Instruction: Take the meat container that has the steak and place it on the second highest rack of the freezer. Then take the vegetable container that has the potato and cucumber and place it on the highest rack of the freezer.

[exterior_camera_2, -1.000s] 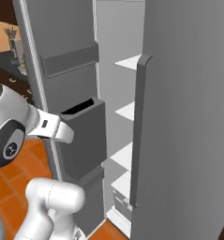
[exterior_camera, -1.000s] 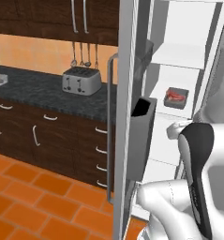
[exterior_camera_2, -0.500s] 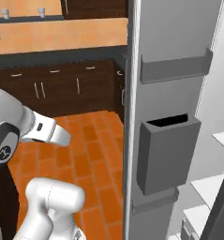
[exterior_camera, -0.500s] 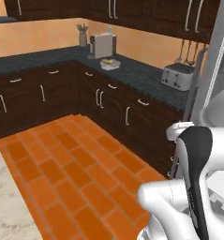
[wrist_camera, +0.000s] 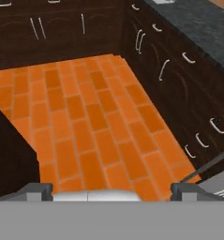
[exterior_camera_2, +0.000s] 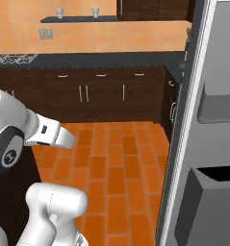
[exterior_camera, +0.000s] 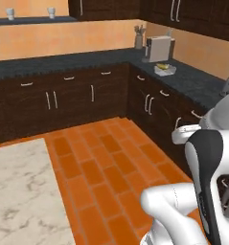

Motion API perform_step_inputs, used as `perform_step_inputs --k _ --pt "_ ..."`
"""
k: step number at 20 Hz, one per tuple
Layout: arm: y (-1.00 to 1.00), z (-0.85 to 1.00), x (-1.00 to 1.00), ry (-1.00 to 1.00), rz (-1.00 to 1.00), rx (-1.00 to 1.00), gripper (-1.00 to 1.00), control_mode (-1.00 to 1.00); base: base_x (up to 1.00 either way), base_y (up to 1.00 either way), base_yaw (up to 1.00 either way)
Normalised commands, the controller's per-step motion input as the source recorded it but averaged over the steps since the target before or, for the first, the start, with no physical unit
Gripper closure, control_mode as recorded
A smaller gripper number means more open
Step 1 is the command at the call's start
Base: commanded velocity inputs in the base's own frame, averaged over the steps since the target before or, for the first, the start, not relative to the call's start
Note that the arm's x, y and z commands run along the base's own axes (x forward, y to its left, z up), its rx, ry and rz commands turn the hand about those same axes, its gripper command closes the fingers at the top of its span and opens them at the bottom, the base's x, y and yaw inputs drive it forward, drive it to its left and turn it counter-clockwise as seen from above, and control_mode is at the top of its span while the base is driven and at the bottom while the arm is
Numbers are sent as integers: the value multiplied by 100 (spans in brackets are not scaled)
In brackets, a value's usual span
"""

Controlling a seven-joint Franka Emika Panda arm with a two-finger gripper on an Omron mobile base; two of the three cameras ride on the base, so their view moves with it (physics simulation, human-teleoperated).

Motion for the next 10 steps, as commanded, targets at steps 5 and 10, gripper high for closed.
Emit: perform_step_inputs --k 5,10 --pt "0 0 0 0 0 0 -100 100 100 1 4" --pt "0 0 0 0 0 0 -100 100 100 -12 -1"
